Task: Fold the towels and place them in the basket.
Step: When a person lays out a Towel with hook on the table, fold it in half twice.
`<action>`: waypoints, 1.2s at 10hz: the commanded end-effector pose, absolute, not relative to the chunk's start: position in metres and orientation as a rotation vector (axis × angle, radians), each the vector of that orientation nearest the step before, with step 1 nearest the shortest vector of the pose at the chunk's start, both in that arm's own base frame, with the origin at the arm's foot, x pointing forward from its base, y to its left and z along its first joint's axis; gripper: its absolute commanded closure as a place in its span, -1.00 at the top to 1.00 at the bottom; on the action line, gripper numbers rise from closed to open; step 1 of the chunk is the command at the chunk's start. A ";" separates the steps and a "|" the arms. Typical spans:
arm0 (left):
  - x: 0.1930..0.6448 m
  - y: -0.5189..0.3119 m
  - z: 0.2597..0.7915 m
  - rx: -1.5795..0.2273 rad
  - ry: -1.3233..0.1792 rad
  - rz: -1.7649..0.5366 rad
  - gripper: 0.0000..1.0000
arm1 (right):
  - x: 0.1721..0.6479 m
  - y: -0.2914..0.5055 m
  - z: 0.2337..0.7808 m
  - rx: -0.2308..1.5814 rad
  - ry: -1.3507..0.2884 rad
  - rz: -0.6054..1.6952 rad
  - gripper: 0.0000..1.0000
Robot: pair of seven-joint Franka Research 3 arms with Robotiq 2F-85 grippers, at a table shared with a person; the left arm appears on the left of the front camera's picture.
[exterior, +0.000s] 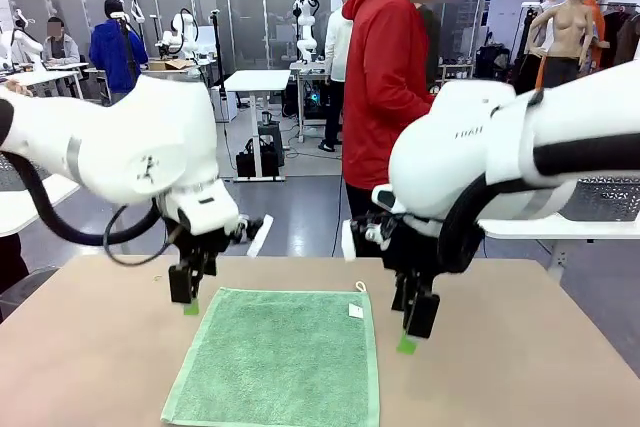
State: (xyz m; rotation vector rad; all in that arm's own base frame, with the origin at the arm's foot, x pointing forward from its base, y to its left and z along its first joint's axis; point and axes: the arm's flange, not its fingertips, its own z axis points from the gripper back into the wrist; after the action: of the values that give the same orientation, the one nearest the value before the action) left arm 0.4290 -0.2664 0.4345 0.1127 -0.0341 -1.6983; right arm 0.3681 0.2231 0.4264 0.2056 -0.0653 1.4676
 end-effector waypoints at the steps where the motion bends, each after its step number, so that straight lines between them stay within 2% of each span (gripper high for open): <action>1: 0.405 -0.251 0.411 0.131 -0.077 -1.761 1.00 | 0.356 0.238 0.404 0.205 -0.041 1.438 1.00; 6: 0.353 -0.245 0.380 0.039 -0.070 -1.757 1.00 | 0.328 0.270 0.361 0.167 -0.027 1.387 1.00; 11: 0.349 -0.240 0.356 -0.013 -0.048 -1.708 1.00 | 0.335 0.290 0.335 0.126 0.012 1.393 1.00; 12: 0.345 -0.241 0.361 0.003 -0.022 -1.724 1.00 | 0.327 0.279 0.345 0.167 -0.014 1.401 1.00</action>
State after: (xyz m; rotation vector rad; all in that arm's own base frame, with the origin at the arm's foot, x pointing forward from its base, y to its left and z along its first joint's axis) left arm 0.3467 -0.2374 0.3580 -0.0018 -0.0186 -1.7149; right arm 0.3291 0.2807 0.3370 0.1644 0.0028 1.4074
